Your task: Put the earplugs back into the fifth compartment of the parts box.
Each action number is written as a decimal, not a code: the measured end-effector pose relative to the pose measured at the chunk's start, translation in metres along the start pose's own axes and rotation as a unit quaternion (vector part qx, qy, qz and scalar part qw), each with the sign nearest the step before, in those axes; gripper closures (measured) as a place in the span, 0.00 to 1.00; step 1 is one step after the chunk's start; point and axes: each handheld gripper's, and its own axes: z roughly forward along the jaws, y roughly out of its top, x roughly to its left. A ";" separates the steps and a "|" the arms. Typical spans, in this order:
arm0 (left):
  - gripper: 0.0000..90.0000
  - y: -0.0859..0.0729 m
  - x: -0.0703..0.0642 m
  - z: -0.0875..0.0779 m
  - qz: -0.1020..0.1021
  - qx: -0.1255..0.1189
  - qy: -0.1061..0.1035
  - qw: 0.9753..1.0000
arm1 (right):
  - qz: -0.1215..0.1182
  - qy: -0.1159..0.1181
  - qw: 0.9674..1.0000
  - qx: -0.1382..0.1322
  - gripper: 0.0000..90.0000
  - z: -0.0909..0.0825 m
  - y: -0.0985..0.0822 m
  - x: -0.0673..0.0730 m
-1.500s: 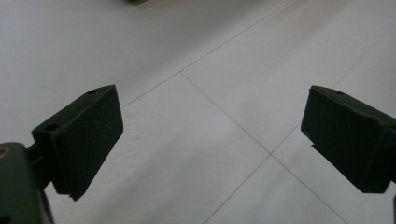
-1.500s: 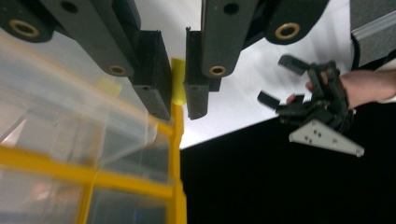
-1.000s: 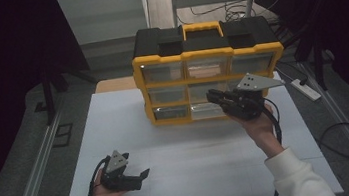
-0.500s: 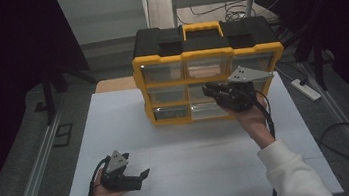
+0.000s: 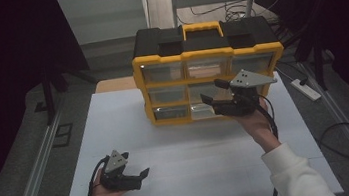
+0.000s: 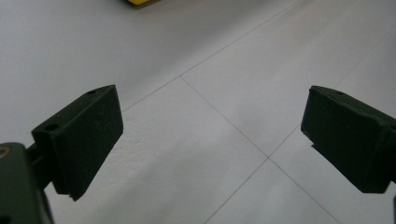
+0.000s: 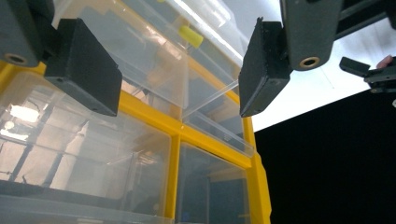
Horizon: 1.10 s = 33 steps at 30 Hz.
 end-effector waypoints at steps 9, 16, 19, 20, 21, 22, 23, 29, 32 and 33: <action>0.06 0.000 0.000 0.000 0.001 0.000 -0.003 1.000 | 0.003 0.008 1.000 -0.003 0.33 -0.024 -0.016 0.005; 0.06 0.000 0.000 0.000 0.003 0.001 -0.005 1.000 | 0.001 0.008 1.000 0.005 0.33 -0.046 -0.045 0.015; 0.06 0.000 0.000 0.000 0.004 0.000 -0.005 1.000 | 0.006 0.002 1.000 0.016 0.33 -0.057 -0.063 0.017; 0.06 0.000 0.000 0.000 0.004 0.000 -0.005 1.000 | 0.007 0.002 1.000 0.020 0.33 -0.060 -0.069 0.017; 0.06 0.000 0.000 0.000 0.003 -0.001 -0.005 1.000 | 0.010 0.001 1.000 0.022 0.33 -0.063 -0.074 0.017; 0.06 0.000 0.000 0.000 0.004 -0.001 -0.005 1.000 | 0.011 0.002 1.000 0.027 0.32 -0.066 -0.079 0.016; 0.06 0.000 0.000 0.000 0.004 0.000 -0.005 1.000 | 0.014 0.000 0.999 0.030 0.32 -0.069 -0.085 0.016; 0.06 0.000 0.000 -0.001 0.003 -0.004 -0.003 1.000 | 0.038 -0.010 0.997 0.059 0.31 -0.086 -0.123 0.009; 0.06 0.000 0.000 -0.001 0.003 -0.004 -0.003 1.000 | 0.045 -0.021 0.997 0.067 0.30 -0.093 -0.140 0.005; 0.06 0.000 0.000 -0.001 0.002 -0.005 -0.003 1.000 | 0.045 -0.021 0.997 0.067 0.30 -0.093 -0.140 0.005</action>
